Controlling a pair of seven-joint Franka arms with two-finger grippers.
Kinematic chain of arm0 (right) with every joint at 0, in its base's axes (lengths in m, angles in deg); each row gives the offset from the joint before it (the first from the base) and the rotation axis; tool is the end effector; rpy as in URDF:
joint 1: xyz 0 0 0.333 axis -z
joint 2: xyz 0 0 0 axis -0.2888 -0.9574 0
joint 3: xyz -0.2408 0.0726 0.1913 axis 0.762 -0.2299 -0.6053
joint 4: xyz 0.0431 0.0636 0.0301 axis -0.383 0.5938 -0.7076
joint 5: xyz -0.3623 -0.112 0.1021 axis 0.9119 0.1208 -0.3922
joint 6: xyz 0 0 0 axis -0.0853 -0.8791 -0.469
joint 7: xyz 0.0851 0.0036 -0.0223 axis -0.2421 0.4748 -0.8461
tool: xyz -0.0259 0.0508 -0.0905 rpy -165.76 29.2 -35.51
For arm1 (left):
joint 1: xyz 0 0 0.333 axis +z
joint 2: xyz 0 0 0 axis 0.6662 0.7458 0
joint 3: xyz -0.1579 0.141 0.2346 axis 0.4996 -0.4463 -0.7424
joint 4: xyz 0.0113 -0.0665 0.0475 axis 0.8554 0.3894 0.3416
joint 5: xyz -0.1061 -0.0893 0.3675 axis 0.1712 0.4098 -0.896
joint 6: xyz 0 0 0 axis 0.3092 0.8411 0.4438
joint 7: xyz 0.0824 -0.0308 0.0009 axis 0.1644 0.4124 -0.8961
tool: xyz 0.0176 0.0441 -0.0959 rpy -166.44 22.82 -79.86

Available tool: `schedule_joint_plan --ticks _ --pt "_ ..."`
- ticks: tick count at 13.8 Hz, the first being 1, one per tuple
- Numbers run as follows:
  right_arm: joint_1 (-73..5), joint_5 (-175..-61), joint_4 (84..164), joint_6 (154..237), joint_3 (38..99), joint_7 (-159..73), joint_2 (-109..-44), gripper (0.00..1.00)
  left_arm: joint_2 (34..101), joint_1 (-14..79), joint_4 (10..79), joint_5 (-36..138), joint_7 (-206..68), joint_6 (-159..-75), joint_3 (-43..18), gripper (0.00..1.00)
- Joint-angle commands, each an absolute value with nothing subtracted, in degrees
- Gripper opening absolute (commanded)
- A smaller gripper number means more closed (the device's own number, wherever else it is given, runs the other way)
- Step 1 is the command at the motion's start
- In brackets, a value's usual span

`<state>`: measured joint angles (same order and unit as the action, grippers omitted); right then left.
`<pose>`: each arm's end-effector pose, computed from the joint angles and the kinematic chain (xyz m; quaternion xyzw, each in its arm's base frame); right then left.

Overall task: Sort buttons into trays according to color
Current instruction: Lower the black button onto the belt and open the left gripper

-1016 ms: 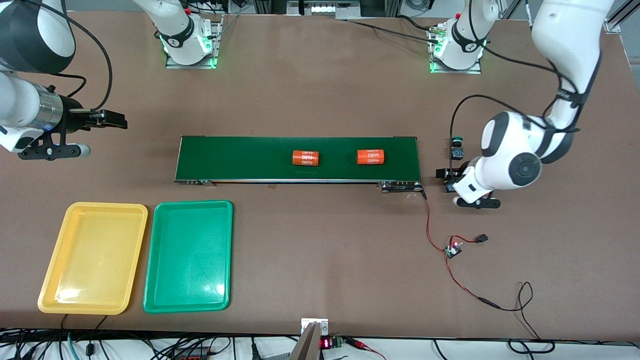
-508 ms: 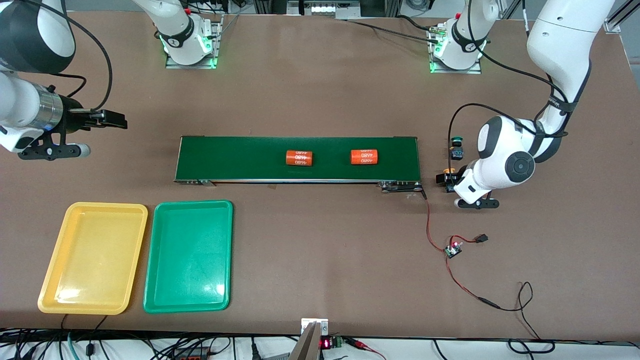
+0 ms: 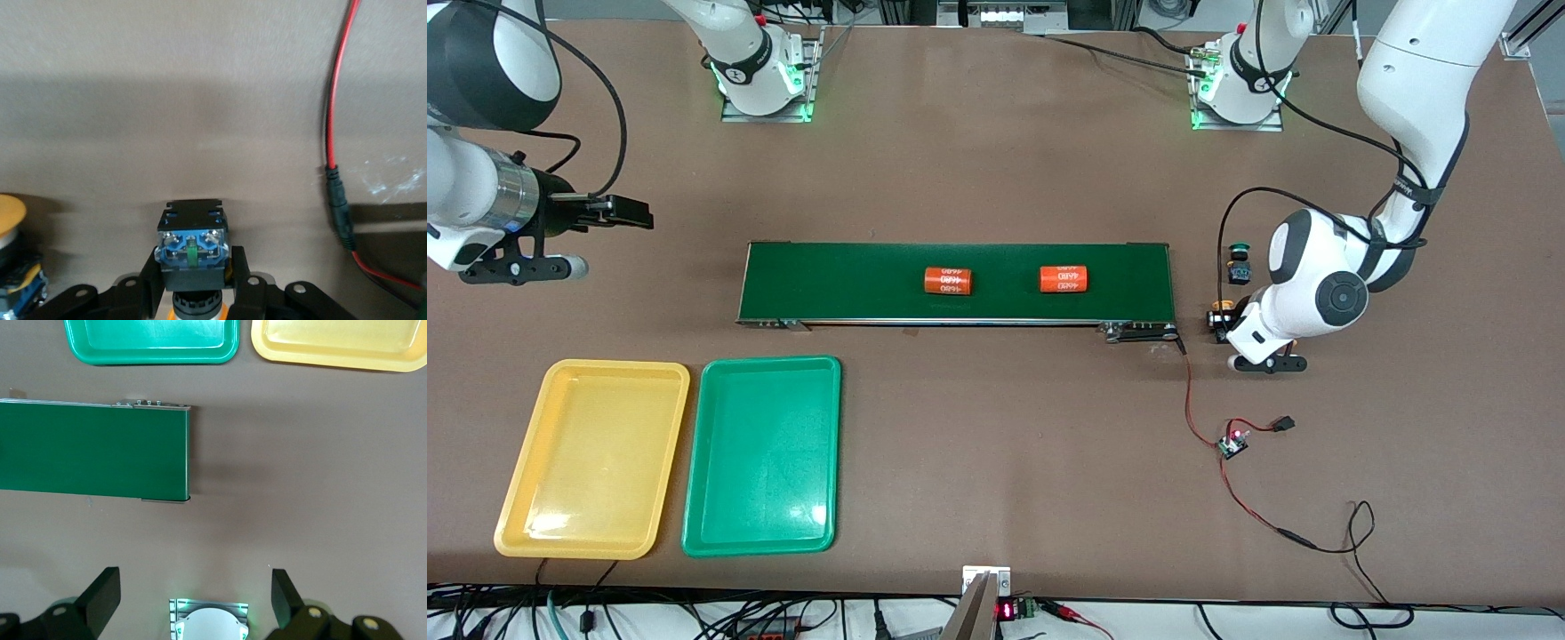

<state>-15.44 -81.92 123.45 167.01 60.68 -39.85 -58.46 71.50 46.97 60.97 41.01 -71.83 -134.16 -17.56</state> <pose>0.5585 0.0082 0.4987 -0.9884 -0.0227 0.1496 0.0120 0.5714 -0.0796 0.1806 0.9937 0.0169 -0.1050 0.0359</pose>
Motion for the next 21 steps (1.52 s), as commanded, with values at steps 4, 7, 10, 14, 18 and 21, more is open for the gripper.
schedule_joint_plan --ticks 4,7,10,14,18,21 --pt "-15.4 -82.8 123.2 166.4 60.6 -39.6 -58.4 1.00 65.4 46.2 51.8 41.2 -72.3 -113.7 -16.2 0.23" --pt "-15.4 -82.8 123.2 166.4 60.6 -39.6 -58.5 1.00 65.0 45.8 51.6 41.3 -79.0 -113.4 -8.9 0.23" --pt "-15.4 -82.8 123.2 166.3 60.6 -39.6 -58.5 1.00 66.2 42.6 52.8 41.3 -85.7 -118.0 -6.1 0.23" --pt "-15.3 -82.8 123.2 166.3 60.6 -39.6 -58.5 1.00 67.6 39.1 55.6 41.3 -88.8 -122.0 -4.9 0.24" --pt "-15.3 -82.8 123.3 166.3 60.6 -39.6 -58.4 1.00 67.5 39.0 56.1 41.3 -90.3 -122.2 -4.5 1.00" --pt "-15.7 -82.9 125.3 167.9 60.6 -38.8 -57.1 1.00 65.4 39.8 53.8 41.3 -90.0 -119.8 -4.5 1.00"
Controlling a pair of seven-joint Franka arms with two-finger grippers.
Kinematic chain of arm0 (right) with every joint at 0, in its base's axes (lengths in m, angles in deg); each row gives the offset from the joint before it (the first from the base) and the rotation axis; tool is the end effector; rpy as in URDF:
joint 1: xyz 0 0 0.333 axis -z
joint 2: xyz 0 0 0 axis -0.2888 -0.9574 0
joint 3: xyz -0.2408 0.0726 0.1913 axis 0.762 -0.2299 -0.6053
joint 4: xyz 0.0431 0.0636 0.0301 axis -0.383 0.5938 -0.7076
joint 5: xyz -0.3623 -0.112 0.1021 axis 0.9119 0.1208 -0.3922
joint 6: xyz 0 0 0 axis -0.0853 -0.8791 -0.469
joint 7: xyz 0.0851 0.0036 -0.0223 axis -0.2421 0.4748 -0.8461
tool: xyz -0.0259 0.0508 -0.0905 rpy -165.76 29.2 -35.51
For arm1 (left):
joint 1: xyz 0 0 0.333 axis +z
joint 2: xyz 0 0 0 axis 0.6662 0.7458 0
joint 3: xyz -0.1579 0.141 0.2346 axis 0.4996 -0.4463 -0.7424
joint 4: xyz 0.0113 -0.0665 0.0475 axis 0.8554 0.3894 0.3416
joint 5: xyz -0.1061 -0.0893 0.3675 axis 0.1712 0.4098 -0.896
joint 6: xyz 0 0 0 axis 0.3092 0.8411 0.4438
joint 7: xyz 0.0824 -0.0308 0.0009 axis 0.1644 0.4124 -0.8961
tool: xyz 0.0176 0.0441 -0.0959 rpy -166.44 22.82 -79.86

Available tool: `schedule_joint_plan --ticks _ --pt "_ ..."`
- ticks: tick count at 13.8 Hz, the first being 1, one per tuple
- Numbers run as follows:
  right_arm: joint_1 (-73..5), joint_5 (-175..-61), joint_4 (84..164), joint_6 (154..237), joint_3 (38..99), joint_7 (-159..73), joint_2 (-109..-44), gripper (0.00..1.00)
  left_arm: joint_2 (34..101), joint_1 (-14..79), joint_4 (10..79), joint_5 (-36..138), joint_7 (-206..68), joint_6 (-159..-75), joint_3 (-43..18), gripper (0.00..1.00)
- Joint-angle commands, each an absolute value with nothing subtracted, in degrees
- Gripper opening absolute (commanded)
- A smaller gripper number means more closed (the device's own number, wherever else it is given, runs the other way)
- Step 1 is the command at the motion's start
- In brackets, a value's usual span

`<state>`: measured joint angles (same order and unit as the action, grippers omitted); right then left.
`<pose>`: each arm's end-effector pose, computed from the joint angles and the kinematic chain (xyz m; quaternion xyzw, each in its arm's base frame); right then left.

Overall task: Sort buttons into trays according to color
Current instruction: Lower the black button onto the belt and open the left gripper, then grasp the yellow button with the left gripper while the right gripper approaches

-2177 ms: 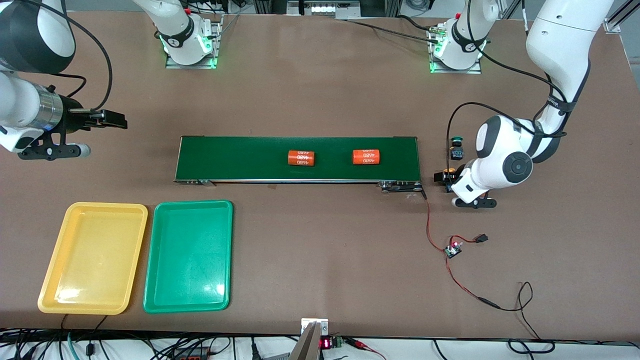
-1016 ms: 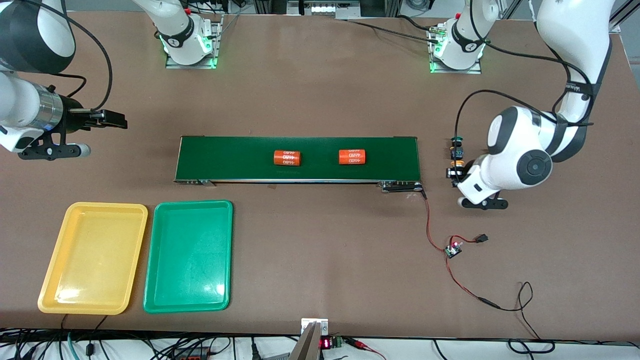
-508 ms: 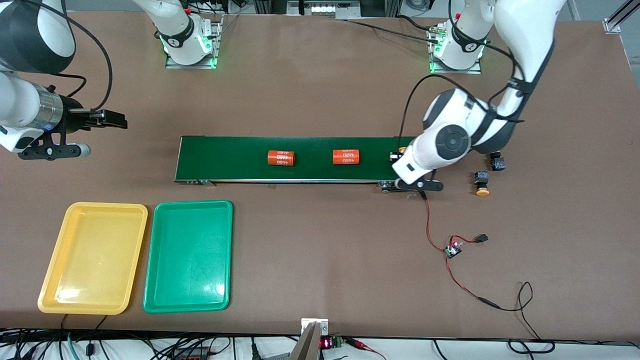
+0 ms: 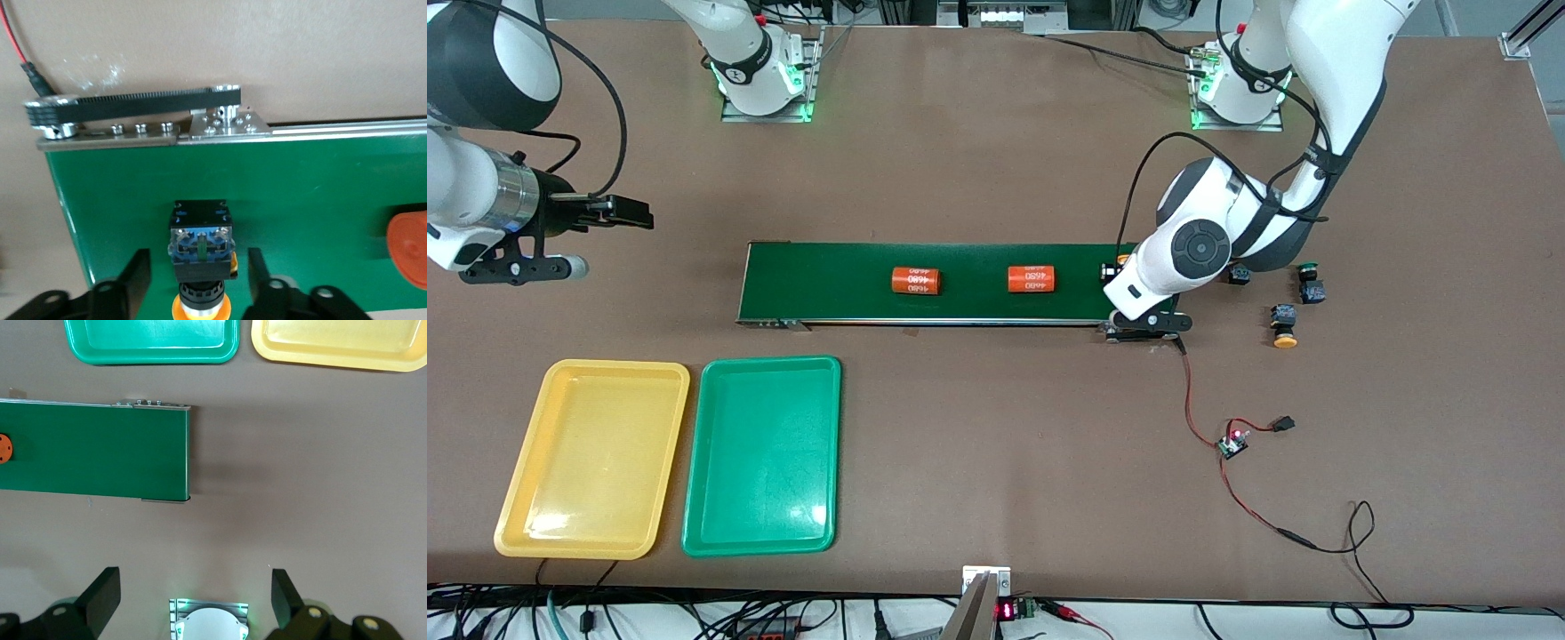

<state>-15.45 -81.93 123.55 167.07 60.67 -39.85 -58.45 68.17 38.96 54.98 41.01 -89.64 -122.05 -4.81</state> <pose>0.5583 0.0084 0.4981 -0.9884 -0.0229 0.1498 0.0120 0.5303 -0.2779 0.2580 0.9901 -0.0065 -0.1369 0.0307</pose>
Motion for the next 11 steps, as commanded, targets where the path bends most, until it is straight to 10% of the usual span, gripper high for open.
schedule_joint_plan --ticks 1,5,11 --pt "-15.8 -82.9 127.3 169.1 60.5 -38.6 -55.9 1.00 64.9 40.4 51.8 41.3 -90.0 -116.9 -4.7 1.00" --pt "-18.6 -82.9 146.2 182.0 60.5 -35.9 -44.2 1.00 64.7 41.8 44.3 41.0 -89.8 -105.4 -10.1 1.00" --pt "-29.2 -82.9 149.2 185.8 60.5 -23.7 -42.8 1.00 64.8 42.7 45.0 40.8 -76.3 -105.5 -24.0 1.00"
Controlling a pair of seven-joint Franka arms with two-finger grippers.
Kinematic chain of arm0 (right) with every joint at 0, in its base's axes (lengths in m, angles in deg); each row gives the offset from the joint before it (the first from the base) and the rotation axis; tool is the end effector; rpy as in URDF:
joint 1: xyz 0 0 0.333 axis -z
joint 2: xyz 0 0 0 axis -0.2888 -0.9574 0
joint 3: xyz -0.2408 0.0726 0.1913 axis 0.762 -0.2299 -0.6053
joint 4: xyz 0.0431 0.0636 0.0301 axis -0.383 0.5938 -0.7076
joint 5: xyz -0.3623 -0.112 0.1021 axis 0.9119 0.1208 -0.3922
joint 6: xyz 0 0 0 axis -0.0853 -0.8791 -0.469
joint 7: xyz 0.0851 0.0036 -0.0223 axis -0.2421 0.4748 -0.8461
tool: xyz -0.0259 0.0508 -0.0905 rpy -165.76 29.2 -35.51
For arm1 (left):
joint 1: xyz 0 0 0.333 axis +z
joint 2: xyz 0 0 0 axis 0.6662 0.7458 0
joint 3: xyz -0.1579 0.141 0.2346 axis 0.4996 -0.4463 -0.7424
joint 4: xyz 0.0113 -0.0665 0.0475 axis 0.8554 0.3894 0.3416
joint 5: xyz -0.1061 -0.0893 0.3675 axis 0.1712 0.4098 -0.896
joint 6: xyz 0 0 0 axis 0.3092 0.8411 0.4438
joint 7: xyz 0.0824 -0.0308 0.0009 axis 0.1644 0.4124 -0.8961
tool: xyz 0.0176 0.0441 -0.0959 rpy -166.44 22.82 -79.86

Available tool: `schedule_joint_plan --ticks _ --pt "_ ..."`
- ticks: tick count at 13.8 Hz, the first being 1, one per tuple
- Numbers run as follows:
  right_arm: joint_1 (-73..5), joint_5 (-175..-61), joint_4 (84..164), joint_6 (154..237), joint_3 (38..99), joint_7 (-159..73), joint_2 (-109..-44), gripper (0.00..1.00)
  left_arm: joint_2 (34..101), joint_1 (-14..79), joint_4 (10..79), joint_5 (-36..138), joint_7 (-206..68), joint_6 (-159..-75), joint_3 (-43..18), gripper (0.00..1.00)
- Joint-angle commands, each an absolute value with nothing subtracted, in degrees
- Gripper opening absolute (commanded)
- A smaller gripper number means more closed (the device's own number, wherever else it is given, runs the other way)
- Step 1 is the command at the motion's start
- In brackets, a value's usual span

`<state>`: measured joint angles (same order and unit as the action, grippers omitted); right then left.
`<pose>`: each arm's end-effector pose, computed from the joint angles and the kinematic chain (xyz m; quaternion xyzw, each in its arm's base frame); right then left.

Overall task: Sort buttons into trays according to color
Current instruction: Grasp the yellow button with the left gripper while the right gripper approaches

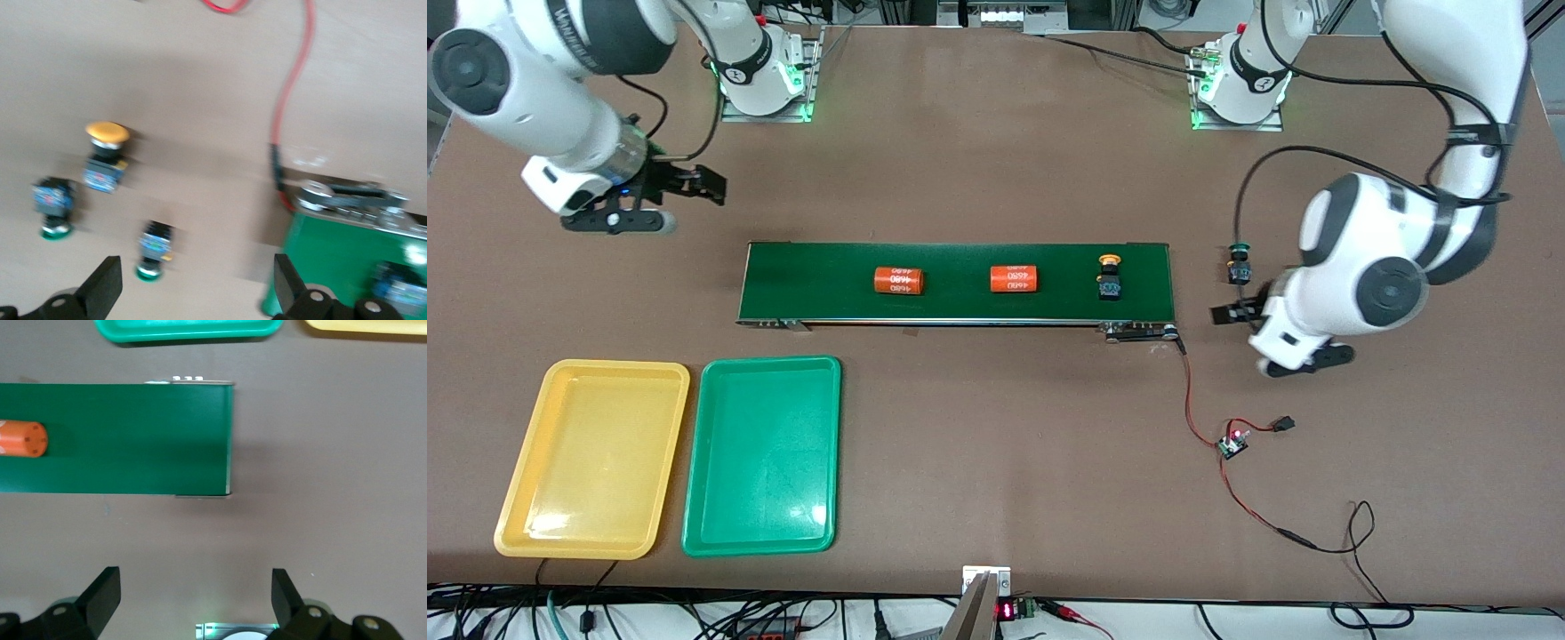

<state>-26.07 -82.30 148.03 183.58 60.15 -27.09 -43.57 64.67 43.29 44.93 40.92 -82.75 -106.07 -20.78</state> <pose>0.4725 0.1020 0.4588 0.9959 0.0052 -0.0899 0.0102 0.6118 -0.0807 0.3282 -0.9835 -0.1023 0.1490 0.0122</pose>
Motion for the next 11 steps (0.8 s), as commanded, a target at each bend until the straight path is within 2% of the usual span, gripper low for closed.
schedule_joint_plan --ticks 1,5,11 --pt "-31.4 -83.0 149.2 187.8 60.5 -20.5 -43.2 1.00 64.9 42.8 45.8 40.8 -72.8 -105.9 -25.6 1.00" --pt "-38.4 -83.7 149.2 199.2 60.5 -15.4 -47.1 1.00 65.0 44.2 52.4 40.7 -62.1 -114.2 -29.5 1.00" --pt "-44.9 -84.0 149.1 204.7 60.5 -11.2 -51.9 1.00 64.9 45.4 67.4 40.7 -59.9 -134.8 -29.6 1.00"
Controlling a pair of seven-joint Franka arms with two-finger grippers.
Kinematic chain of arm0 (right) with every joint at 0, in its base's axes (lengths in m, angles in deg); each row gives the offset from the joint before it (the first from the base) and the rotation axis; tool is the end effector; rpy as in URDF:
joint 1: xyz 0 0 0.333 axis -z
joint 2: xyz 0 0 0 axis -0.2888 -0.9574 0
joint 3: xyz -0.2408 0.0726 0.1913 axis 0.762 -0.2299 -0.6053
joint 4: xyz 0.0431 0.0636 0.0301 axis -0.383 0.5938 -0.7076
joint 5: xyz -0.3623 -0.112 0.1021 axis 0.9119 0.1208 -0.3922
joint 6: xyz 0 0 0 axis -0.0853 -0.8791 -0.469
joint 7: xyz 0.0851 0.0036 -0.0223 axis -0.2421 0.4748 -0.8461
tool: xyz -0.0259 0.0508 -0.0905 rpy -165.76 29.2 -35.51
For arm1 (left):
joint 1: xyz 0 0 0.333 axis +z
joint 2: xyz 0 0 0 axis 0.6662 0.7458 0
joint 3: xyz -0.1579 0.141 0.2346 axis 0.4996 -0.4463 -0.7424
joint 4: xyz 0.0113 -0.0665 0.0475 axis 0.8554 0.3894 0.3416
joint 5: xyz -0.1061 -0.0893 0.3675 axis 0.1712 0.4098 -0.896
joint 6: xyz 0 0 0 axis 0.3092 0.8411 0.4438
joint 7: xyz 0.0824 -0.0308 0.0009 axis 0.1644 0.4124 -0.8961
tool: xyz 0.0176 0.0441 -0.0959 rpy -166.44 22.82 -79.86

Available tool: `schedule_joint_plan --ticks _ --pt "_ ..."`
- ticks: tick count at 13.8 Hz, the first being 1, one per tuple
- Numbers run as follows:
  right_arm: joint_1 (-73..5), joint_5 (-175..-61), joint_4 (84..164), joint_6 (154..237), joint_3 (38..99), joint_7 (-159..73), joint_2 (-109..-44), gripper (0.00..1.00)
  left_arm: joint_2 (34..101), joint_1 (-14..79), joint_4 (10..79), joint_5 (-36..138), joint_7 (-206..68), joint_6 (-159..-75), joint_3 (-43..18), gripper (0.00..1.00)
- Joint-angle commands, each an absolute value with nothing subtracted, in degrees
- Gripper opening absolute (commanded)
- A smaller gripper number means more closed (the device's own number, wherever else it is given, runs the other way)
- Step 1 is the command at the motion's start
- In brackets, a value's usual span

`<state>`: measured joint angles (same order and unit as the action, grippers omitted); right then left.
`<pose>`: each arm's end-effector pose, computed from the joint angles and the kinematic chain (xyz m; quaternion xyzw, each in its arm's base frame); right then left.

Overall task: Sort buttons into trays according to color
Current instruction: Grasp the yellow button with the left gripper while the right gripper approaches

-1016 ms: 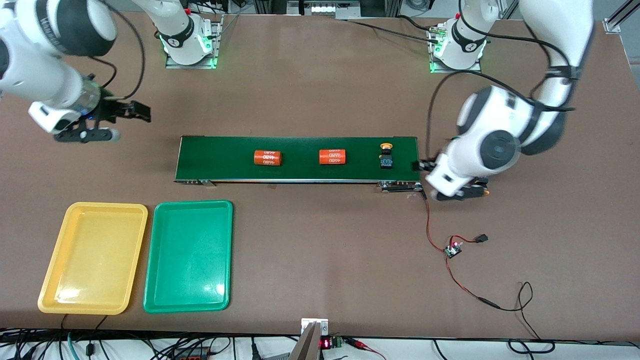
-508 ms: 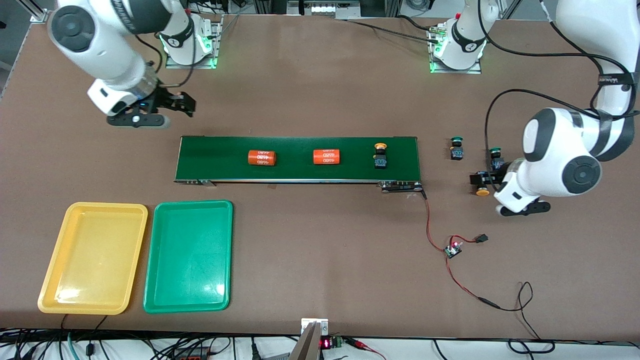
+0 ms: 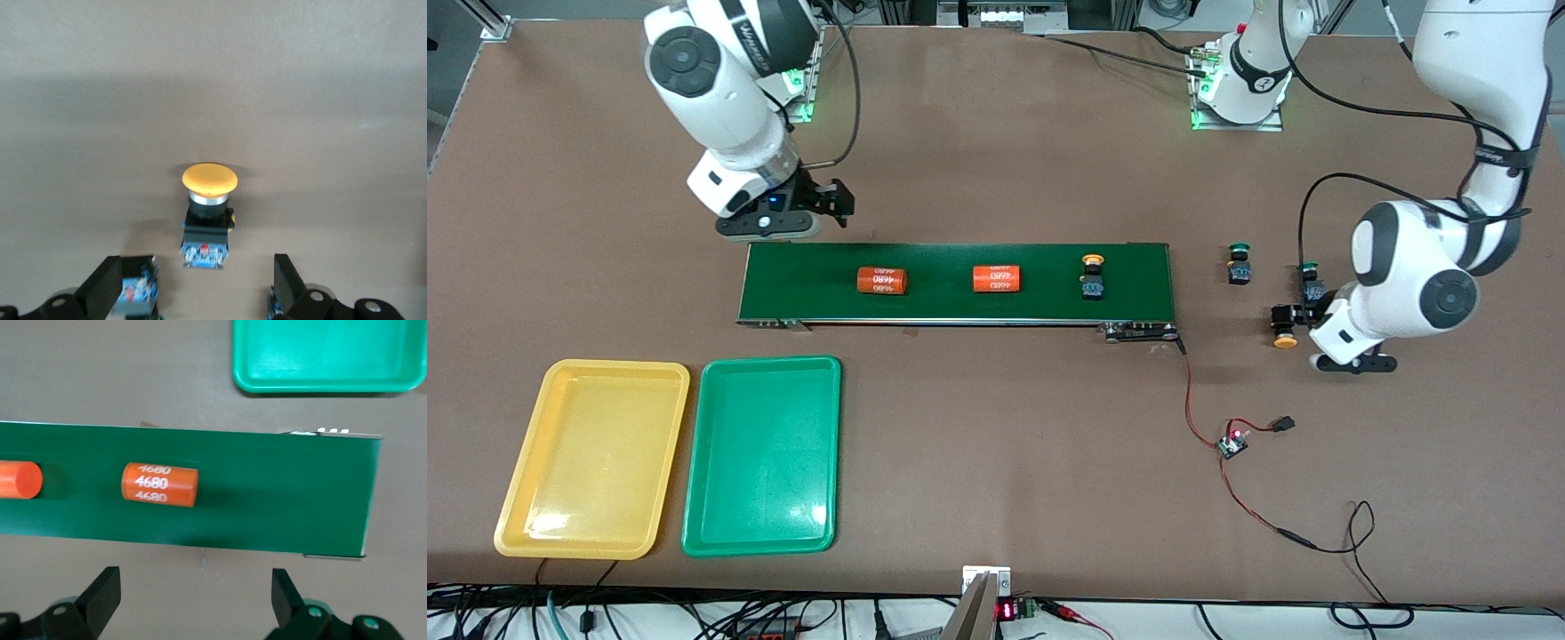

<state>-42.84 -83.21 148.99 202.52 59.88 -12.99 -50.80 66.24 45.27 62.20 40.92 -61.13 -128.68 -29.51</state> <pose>0.4634 0.2580 0.4130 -0.9996 -0.0248 0.0040 0.0159 0.5672 0.0238 0.2122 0.9930 0.0045 -0.1176 0.0013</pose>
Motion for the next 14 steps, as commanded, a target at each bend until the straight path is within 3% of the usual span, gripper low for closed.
schedule_joint_plan --ticks 1,3,4,8,10,14 --pt "-45.9 -84.0 149.1 205.5 60.5 -9.2 -52.6 1.00 65.0 45.4 69.6 40.7 -59.8 -138.7 -29.6 0.99" --pt "-46.4 -84.0 149.1 205.5 60.6 -8.5 -53.0 1.00 65.7 45.5 71.3 40.7 -56.2 -142.8 -29.6 0.81" --pt "-46.5 -84.0 149.1 206.0 60.6 -8.5 -53.1 1.00 65.8 45.5 71.2 40.7 -55.9 -142.8 -29.6 0.64" --pt "-46.8 -84.0 149.1 207.0 60.6 -8.5 -53.6 1.00 65.5 45.5 71.1 40.7 -55.3 -142.1 -29.5 0.28" --pt "-46.7 -84.0 149.1 206.8 60.6 -8.5 -53.5 1.00 64.1 45.5 68.4 40.8 -55.8 -137.9 -29.4 0.25" --pt "-46.7 -84.0 149.1 206.5 60.6 -8.5 -53.5 1.00 62.8 45.4 56.5 41.4 -56.6 -116.7 -26.2 0.26"
